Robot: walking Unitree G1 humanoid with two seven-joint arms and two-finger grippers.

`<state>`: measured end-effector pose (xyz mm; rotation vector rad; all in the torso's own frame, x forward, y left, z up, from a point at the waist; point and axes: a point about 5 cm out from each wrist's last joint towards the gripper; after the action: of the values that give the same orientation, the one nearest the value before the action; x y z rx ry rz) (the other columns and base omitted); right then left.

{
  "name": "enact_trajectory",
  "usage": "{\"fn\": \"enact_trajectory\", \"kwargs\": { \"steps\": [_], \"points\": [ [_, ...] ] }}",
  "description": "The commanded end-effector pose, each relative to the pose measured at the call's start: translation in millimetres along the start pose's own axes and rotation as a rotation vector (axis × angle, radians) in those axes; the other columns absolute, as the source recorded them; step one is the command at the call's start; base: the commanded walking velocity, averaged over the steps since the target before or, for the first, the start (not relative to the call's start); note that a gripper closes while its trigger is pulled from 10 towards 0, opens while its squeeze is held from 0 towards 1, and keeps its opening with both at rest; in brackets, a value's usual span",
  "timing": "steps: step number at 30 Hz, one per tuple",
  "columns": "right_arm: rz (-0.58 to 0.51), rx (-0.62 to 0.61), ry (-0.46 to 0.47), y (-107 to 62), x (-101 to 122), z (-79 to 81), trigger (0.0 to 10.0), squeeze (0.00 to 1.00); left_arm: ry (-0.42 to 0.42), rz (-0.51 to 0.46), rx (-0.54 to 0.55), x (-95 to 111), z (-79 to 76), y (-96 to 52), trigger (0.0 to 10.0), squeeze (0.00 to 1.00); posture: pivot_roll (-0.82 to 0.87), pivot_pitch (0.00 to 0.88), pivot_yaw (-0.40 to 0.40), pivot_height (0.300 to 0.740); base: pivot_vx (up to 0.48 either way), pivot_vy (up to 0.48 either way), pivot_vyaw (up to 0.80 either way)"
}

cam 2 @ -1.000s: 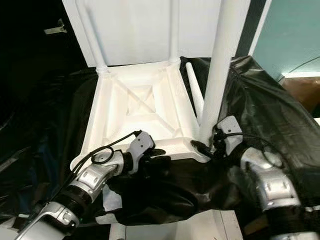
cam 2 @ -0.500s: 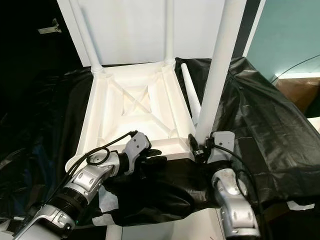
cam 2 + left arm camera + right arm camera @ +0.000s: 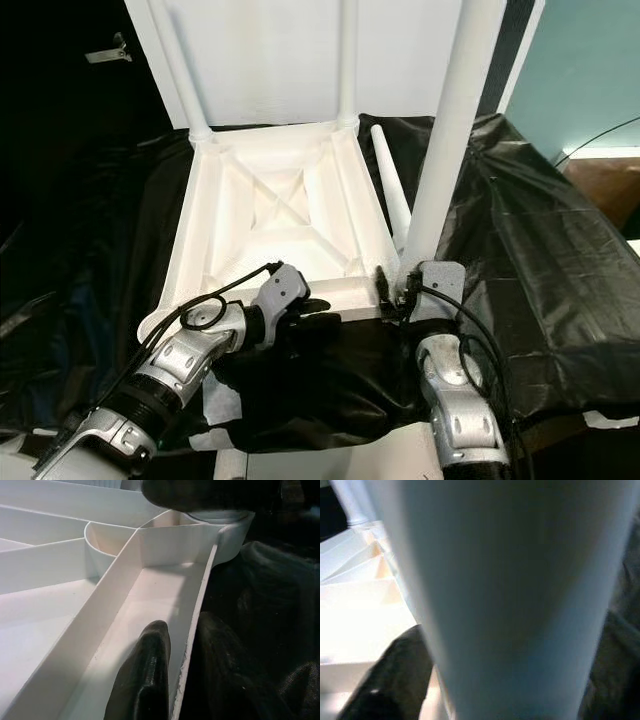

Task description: Building children table

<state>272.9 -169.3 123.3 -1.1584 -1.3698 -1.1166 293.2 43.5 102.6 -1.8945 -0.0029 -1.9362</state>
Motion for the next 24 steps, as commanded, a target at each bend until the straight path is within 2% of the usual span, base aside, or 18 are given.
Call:
{"fn": "enact_trajectory", "kwargs": {
  "steps": [1, 3, 4, 5, 6, 7, 9, 12, 13, 15, 16, 17, 18, 19, 20, 24],
  "points": [
    [-0.010, 0.049, -0.020, 3.0, 4.4, -4.0, 10.0, 1.00, -0.044, 0.038, -0.090, -13.8, -11.5, 4.4, 10.0, 0.00, -0.08, 0.000, 0.010, 0.740, 0.000, 0.000, 0.00],
    [-0.027, 0.084, -0.050, 4.9, 10.3, -9.7, 10.0, 1.00, -0.043, 0.039, -0.092, -13.9, -11.4, 4.7, 10.0, 0.00, -0.08, 0.000, 0.011, 0.740, 0.000, 0.000, 0.00],
    [-0.043, 0.145, -0.079, 6.0, 17.0, -12.4, 10.0, 0.34, -0.042, 0.040, -0.094, -13.7, -11.0, 4.9, 10.0, 0.00, -0.08, 0.000, 0.011, 0.740, 0.000, 0.000, 0.00],
    [-0.043, 0.145, -0.079, 6.0, 17.0, -12.4, 10.0, 0.34, -0.042, 0.040, -0.094, -13.7, -11.0, 4.9, 10.0, 0.00, -0.08, 0.000, 0.011, 0.740, 0.000, 0.000, 0.00],
    [-0.048, 0.239, -0.115, 5.2, 22.7, -12.2, 10.0, 0.00, -0.041, 0.040, -0.096, -13.3, -10.8, 5.2, 10.0, 0.00, -0.09, 0.000, 0.018, 0.740, 0.000, 0.000, 0.00],
    [-0.048, 0.239, -0.115, 5.2, 22.7, -12.2, 10.0, 0.00, -0.041, 0.040, -0.096, -13.3, -10.8, 5.2, 10.0, 0.00, -0.09, 0.000, 0.018, 0.740, 0.000, 0.000, 0.00],
    [-0.008, 0.416, -0.193, -0.4, 27.0, -12.4, 10.0, 0.00, -0.037, 0.040, -0.101, -12.4, -10.8, 6.3, 10.0, 0.00, -0.09, 0.000, 0.018, 0.740, 0.000, 0.000, 0.00],
    [0.018, 0.472, -0.216, -3.8, 27.5, -14.2, 10.0, 0.00, -0.036, 0.039, -0.102, -12.0, -10.9, 6.7, 10.0, 0.00, -0.09, 0.000, 0.017, 0.740, 0.000, 0.000, 0.00],
    [0.058, 0.516, -0.220, -7.3, 26.4, -17.8, 10.0, 0.00, -0.036, 0.038, -0.103, -11.5, -10.8, 7.0, 10.0, 0.00, -0.09, 0.000, 0.017, 0.740, 0.000, 0.000, 0.00],
    [0.058, 0.516, -0.220, -7.3, 26.4, -17.8, 10.0, 0.00, -0.036, 0.038, -0.103, -11.5, -10.8, 7.0, 10.0, 0.00, -0.09, 0.000, 0.017, 0.740, 0.000, 0.000, 0.00],
    [0.103, 0.553, -0.227, -10.8, 23.6, -21.3, 10.0, 0.00, -0.036, 0.038, -0.102, -11.5, -10.7, 7.0, 10.0, 0.00, -0.09, 0.000, 0.014, 0.740, 0.000, 0.000, 0.00],
    [0.103, 0.553, -0.227, -10.8, 23.6, -21.3, 10.0, 0.00, -0.036, 0.038, -0.102, -11.5, -10.7, 7.0, 10.0, 0.00, -0.09, 0.000, 0.014, 0.740, 0.000, 0.000, 0.00],
    [0.146, 0.578, -0.229, -13.2, 19.5, -24.3, 4.2, 0.00, -0.036, 0.039, -0.103, -11.9, -10.9, 6.7, 10.0, 0.00, -0.09, 0.000, 0.016, 0.740, 0.000, 0.000, 0.00],
    [0.179, 0.597, -0.232, -14.6, 16.0, -26.6, 0.5, 0.00, -0.037, 0.040, -0.104, -12.3, -11.2, 6.5, 10.0, 0.00, -0.09, 0.000, 0.016, 0.740, 0.000, 0.000, 0.00],
    [0.200, 0.603, -0.236, -14.8, 13.2, -28.5, 0.0, 0.00, -0.037, 0.041, -0.106, -12.7, -11.5, 6.3, 10.0, 0.00, -0.09, 0.000, 0.016, 0.740, 0.000, 0.000, 0.00],
    [0.224, 0.588, -0.207, -13.1, 8.6, -34.0, 0.0, 0.00, -0.035, 0.045, -0.112, -13.3, -12.2, 5.9, 10.0, 0.00, -0.09, 0.000, 0.017, 0.740, 0.000, 0.000, 0.00]
  ]
}}
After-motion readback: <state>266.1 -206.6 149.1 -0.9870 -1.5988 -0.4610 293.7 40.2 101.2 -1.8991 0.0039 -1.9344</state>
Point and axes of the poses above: a point about 5 cm out from each wrist's last joint towards the gripper, its own y axis pointing out of the wrist towards the gripper, its own x axis along the axis of the wrist's last joint, z = x × y
